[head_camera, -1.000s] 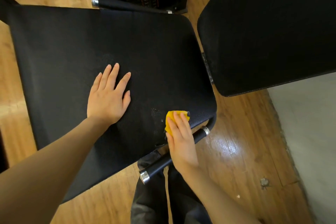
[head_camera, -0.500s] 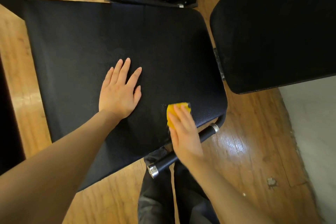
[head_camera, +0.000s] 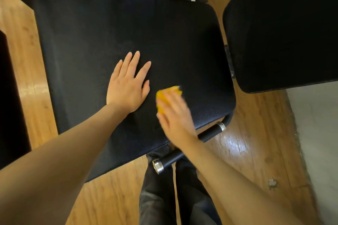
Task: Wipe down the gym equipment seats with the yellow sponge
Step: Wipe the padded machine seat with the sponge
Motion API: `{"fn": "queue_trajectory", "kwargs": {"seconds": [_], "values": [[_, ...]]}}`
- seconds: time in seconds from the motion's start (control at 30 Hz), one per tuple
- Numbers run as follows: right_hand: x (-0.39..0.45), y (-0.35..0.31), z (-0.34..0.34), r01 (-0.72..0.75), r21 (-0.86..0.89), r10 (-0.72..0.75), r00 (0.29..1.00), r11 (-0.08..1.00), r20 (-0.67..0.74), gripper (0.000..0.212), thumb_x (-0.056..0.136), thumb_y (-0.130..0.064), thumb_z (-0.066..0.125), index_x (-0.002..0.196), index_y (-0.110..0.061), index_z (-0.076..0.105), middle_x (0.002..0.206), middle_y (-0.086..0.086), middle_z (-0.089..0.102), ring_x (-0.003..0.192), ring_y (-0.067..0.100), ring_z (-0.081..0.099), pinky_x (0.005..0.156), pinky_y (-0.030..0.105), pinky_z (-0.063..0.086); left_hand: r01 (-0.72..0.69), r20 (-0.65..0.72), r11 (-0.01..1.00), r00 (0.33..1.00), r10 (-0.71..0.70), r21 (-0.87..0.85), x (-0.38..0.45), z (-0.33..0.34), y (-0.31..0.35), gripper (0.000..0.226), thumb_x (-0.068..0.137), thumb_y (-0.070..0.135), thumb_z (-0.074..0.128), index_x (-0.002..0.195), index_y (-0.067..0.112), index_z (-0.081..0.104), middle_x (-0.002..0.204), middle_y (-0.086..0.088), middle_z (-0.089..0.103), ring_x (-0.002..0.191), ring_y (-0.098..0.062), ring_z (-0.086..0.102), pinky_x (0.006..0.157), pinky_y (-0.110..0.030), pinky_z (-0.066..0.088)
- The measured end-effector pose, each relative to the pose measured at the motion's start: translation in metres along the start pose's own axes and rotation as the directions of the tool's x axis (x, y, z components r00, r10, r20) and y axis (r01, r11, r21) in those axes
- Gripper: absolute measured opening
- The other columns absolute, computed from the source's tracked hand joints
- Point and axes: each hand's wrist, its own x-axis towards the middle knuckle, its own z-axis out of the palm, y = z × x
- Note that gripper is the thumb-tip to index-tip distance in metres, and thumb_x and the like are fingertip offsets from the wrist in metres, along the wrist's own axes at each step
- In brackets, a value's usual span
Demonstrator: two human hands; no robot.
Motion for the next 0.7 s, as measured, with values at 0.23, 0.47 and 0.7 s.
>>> {"fn": "queue_trajectory", "kwargs": {"seconds": [0.23,0.47,0.7], "values": [[0.006,0.052,-0.018,-0.210,-0.032,0.205,0.971,0.977,-0.121,0.041,0.094,-0.022,0.051,0.133,-0.011,0.052,0.143,0.008,0.045,0.138,0.022,0.030,0.116,0.034,0.023,-0.006,-0.016,1.000,1.000,0.005,-0.003,0.000,0.001,0.000,0.052,0.098,0.038,0.037,0.146,0.021,0.033,0.157,-0.014,0.020,0.147,-0.030,0.015,0.119,-0.044,0.015],[-0.026,-0.030,0.019,-0.068,0.021,0.069,0.997,0.997,-0.044,0.043,0.092,-0.023,0.047,0.133,-0.012,0.051,0.143,0.008,0.046,0.138,0.023,0.031,0.112,0.044,0.033,-0.003,-0.001,1.000,1.000,0.003,-0.018,0.000,0.001,-0.001,0.052,0.098,0.039,0.036,0.147,0.023,0.031,0.158,-0.012,0.018,0.147,-0.028,0.012,0.120,-0.043,0.014],[-0.032,0.047,-0.007,-0.201,-0.062,0.192,0.973,0.978,-0.130,0.041,0.093,-0.025,0.049,0.132,-0.011,0.052,0.140,0.009,0.048,0.136,0.023,0.033,0.111,0.043,0.034,-0.007,-0.015,1.000,1.000,0.006,-0.027,0.000,0.003,-0.002,0.052,0.098,0.039,0.035,0.147,0.023,0.032,0.158,-0.012,0.019,0.147,-0.029,0.013,0.120,-0.043,0.013]]}}
